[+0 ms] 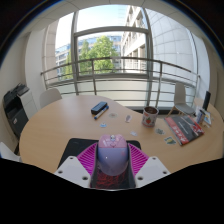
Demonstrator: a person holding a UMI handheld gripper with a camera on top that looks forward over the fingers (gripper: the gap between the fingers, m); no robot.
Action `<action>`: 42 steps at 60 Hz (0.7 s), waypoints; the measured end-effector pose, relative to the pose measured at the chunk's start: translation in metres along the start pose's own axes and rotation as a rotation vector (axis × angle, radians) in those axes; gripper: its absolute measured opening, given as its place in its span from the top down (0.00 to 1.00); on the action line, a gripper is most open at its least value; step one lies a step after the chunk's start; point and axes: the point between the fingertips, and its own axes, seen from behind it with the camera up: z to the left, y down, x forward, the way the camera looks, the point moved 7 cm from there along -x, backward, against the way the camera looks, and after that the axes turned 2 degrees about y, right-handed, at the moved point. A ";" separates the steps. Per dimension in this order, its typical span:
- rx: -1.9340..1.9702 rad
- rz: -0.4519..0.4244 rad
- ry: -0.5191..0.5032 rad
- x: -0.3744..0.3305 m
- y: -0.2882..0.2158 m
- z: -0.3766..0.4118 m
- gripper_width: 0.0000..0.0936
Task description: Arrange mouse
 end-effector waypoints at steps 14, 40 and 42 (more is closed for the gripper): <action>-0.019 0.158 0.026 0.053 0.072 0.037 0.47; -0.033 0.119 0.094 -0.030 0.039 0.045 0.10; -0.033 0.102 0.100 -0.046 0.036 0.047 0.10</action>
